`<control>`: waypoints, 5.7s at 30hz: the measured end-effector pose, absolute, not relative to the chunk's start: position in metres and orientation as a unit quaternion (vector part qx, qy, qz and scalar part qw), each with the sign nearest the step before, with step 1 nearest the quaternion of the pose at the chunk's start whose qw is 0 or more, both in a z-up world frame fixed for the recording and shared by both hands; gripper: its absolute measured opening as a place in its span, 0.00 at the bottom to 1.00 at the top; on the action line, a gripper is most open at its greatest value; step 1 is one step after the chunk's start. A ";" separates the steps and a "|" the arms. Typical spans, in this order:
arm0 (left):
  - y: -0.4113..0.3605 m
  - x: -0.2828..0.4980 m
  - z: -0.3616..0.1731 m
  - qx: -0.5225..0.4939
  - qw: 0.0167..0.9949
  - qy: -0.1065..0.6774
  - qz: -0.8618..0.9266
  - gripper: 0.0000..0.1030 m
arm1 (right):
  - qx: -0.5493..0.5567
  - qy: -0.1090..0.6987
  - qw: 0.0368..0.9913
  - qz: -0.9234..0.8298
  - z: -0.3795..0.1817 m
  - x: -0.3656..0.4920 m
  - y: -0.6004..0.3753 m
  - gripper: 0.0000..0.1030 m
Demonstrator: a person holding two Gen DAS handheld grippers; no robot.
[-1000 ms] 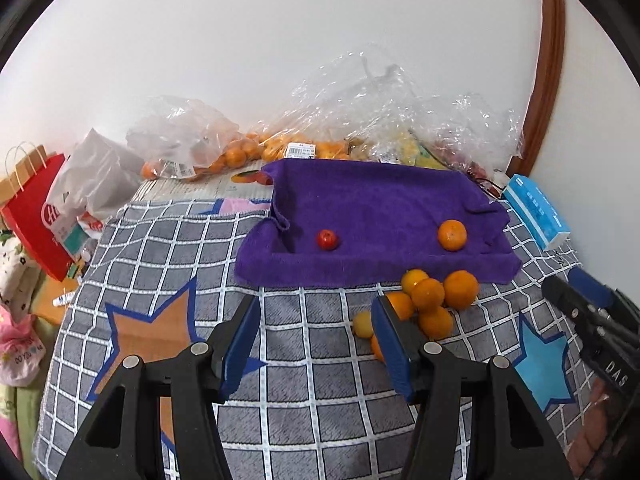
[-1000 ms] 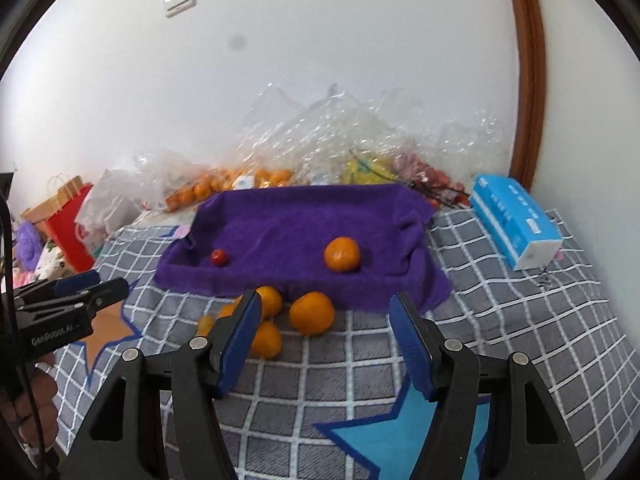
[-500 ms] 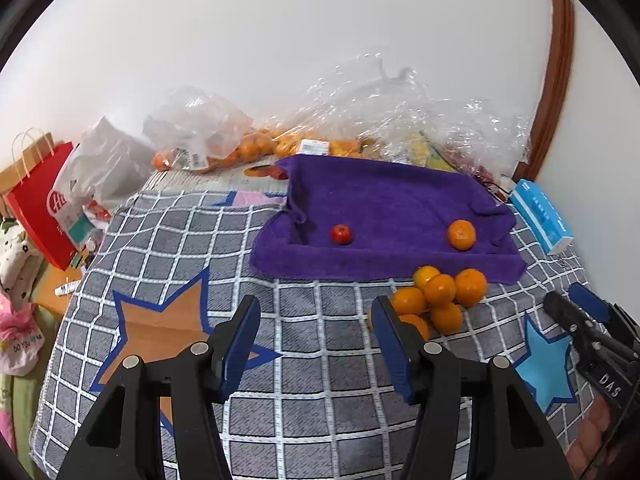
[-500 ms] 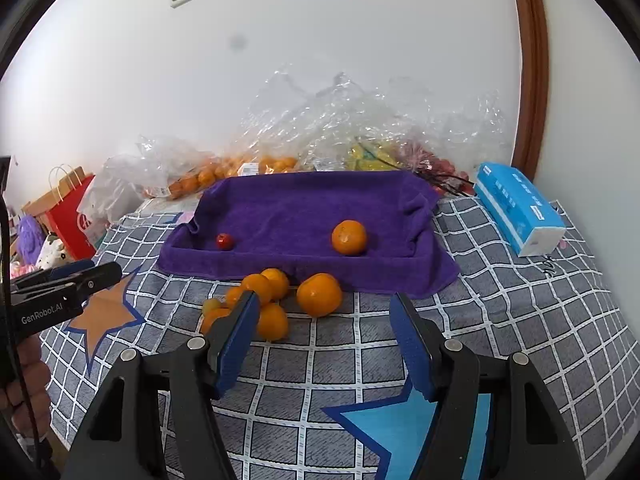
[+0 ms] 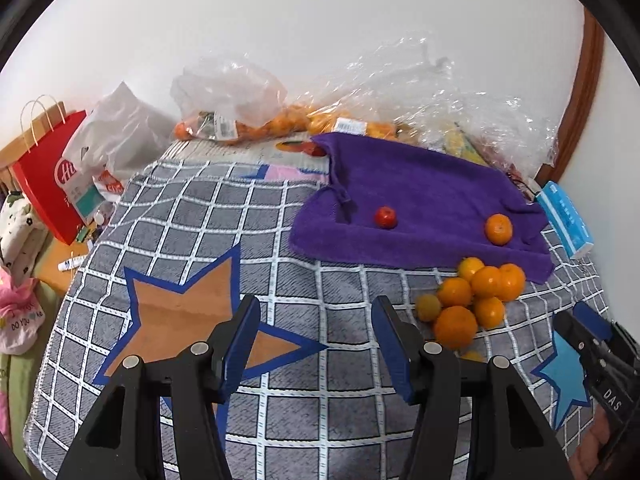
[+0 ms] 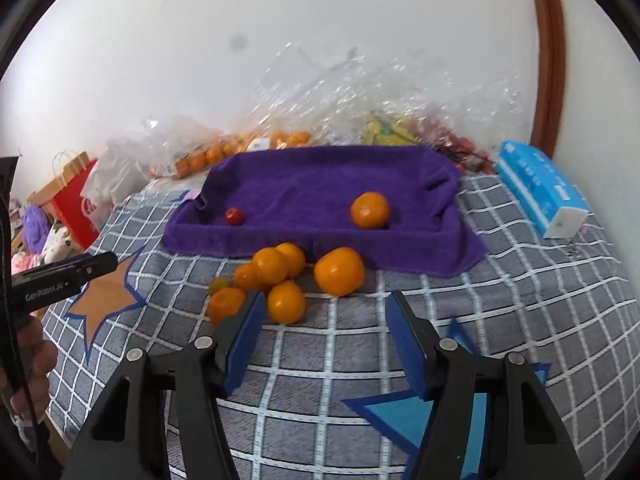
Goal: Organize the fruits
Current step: 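Grasp the small yellow-green fruit beside the oranges with the right tool, then grasp an orange from the cluster with the left tool while the right tool holds the yellow fruit, then carry the orange onto the purple towel with the left tool while the right tool carries the yellow fruit there, then open the left tool to release the orange while the right tool releases the yellow fruit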
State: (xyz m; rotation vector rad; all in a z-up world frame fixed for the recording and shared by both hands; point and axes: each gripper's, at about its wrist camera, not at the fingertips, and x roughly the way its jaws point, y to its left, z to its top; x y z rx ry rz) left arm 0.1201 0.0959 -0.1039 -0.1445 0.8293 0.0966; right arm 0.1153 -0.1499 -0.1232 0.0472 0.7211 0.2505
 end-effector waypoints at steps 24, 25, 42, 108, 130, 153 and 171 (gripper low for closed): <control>0.118 0.121 -0.123 -0.092 0.901 0.424 0.030 0.52 | -0.035 0.362 0.919 0.156 -0.138 0.106 -0.101 0.27; 0.115 0.122 -0.124 -0.090 0.901 0.424 0.026 0.52 | -0.027 0.365 0.919 0.148 -0.141 0.107 -0.108 0.27; 0.036 0.134 -0.122 -0.059 0.896 0.437 -0.056 0.51 | 0.030 0.355 0.931 0.076 -0.145 0.094 -0.191 0.27; 0.070 0.223 -0.083 -0.080 0.918 0.387 -0.019 0.30 | -0.046 0.279 0.958 0.046 -0.067 0.213 -0.183 0.27; 0.044 0.260 -0.109 -0.102 0.913 0.388 -0.068 0.30 | -0.019 0.340 0.939 0.059 -0.118 0.270 -0.203 0.27; 0.023 0.273 -0.146 -0.104 0.893 0.427 -0.101 0.30 | -0.026 0.395 0.917 0.057 -0.159 0.283 -0.201 0.27; 0.027 0.272 -0.145 -0.109 0.885 0.443 -0.089 0.30 | -0.010 0.371 0.927 0.053 -0.140 0.272 -0.204 0.48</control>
